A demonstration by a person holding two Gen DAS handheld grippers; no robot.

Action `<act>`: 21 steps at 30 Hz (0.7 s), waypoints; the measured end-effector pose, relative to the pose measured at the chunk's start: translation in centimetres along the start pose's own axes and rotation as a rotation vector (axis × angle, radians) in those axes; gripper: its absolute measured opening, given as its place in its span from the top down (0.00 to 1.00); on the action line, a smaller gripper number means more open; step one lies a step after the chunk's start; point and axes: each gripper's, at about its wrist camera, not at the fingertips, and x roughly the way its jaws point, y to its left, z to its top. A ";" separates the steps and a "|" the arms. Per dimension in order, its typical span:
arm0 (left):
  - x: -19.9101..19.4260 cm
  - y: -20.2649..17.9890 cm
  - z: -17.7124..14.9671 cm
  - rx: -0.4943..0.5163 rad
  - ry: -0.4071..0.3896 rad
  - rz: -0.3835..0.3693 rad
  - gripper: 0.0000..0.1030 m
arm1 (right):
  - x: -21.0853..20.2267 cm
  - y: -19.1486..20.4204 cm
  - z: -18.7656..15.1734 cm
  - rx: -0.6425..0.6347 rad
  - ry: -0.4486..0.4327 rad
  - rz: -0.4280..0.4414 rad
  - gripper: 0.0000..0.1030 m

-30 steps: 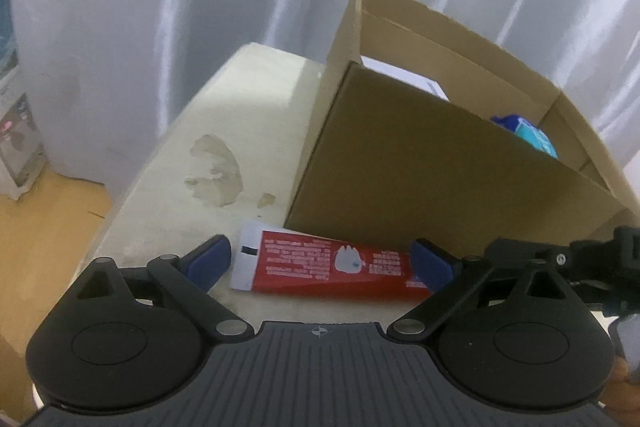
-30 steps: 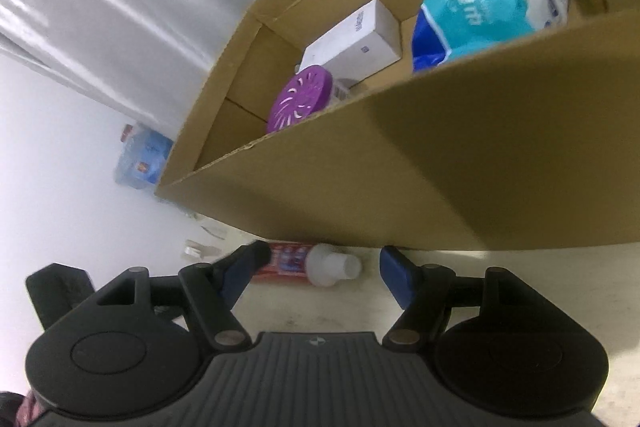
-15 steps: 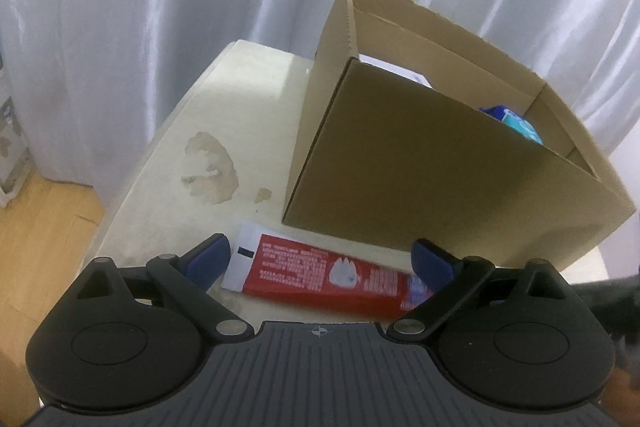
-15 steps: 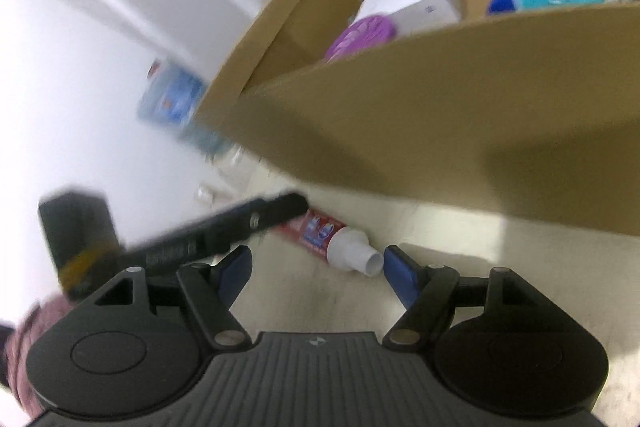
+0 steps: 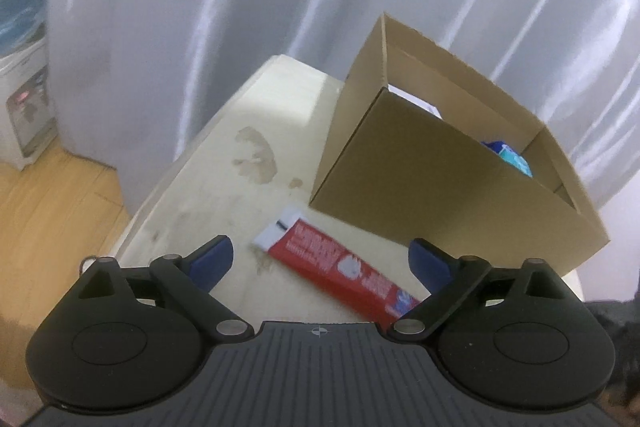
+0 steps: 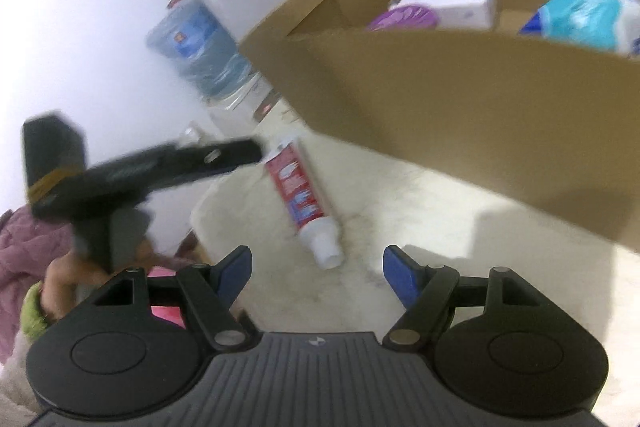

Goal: Organize objects
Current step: 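Move the right tool down to the red toothpaste tube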

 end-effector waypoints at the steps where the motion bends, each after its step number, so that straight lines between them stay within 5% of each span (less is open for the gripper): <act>1: -0.5 0.0 -0.3 -0.008 -0.005 0.004 0.09 | -0.4 -0.2 0.0 0.009 -0.014 -0.011 0.26; 12: -2.7 -1.9 -3.7 -0.036 0.010 0.004 0.26 | 0.2 -1.8 0.6 0.115 -0.048 -0.028 0.35; 16: -2.2 -2.8 -4.3 -0.026 0.033 -0.056 0.36 | 1.3 -1.1 1.6 0.121 -0.053 -0.002 0.38; 21: -0.8 -4.3 -4.1 0.012 0.085 -0.138 0.36 | 2.7 -0.9 2.4 0.126 -0.019 0.027 0.45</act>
